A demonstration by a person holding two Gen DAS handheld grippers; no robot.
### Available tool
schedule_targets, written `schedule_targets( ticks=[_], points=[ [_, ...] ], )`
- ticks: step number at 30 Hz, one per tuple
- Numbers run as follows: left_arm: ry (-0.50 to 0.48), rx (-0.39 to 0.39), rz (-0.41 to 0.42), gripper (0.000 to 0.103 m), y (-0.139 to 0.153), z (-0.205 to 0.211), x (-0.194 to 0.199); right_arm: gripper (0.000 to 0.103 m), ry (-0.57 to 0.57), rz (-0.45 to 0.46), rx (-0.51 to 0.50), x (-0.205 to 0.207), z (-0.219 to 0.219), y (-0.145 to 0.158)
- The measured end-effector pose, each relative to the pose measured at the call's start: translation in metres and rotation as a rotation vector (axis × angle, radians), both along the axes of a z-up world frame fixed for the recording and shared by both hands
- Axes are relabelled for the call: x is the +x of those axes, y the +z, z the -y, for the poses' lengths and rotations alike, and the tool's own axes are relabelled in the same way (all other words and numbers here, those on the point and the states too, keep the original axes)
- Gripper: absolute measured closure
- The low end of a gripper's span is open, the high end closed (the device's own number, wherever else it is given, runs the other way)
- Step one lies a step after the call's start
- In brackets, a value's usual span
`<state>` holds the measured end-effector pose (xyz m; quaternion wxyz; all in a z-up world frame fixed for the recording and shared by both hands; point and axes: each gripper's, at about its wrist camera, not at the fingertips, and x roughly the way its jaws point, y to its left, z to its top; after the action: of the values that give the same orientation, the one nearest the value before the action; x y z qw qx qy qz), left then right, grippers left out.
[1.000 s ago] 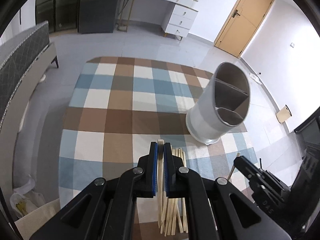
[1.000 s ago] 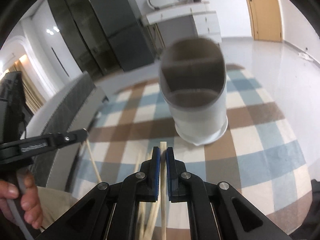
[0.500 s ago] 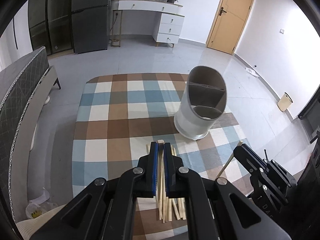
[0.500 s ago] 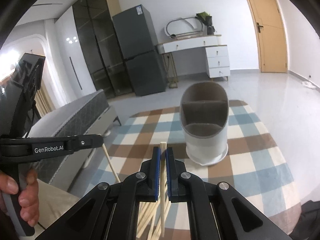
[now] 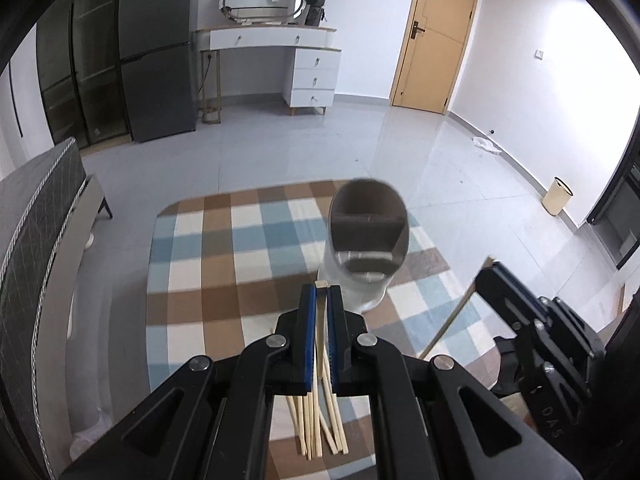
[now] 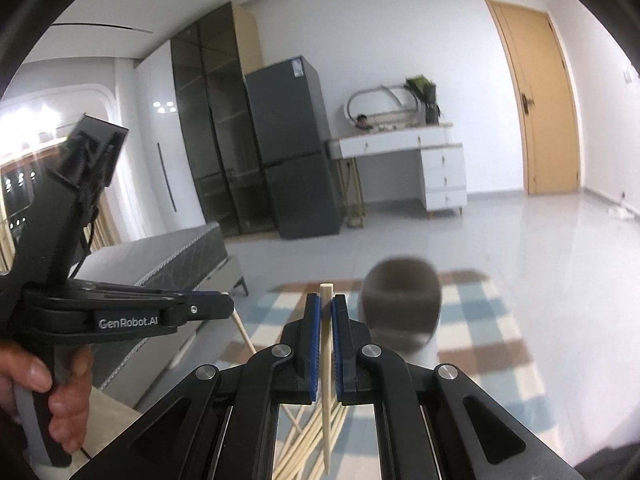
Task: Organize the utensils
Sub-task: 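Drop the chopstick into the utensil holder and open the right gripper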
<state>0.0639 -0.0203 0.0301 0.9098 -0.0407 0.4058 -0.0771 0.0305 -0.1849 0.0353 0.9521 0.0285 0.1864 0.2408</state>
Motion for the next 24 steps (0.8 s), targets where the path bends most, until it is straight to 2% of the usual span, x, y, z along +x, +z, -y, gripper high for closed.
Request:
schedule_targets(
  ticks=[12,15,20,24],
  points=[
    [-0.059,-0.039,0.057,0.102,0.055,0.012,0.067,0.098,0.009,0.134,-0.001,0.058,0.015,0.058],
    [-0.063,-0.075,0.084,0.102,0.067,0.011,0.086,0.098,0.014,0.167,0.001,0.076,0.016,0.071],
    [-0.058,-0.055,0.130,0.102,0.073,0.015,0.119,0.098,0.002,0.190,0.023,0.110,0.018,0.083],
    [-0.071,-0.068,0.121,0.102,0.064,0.017,0.143,0.098,-0.005,0.193,0.038,0.133,0.019,0.083]
  ],
)
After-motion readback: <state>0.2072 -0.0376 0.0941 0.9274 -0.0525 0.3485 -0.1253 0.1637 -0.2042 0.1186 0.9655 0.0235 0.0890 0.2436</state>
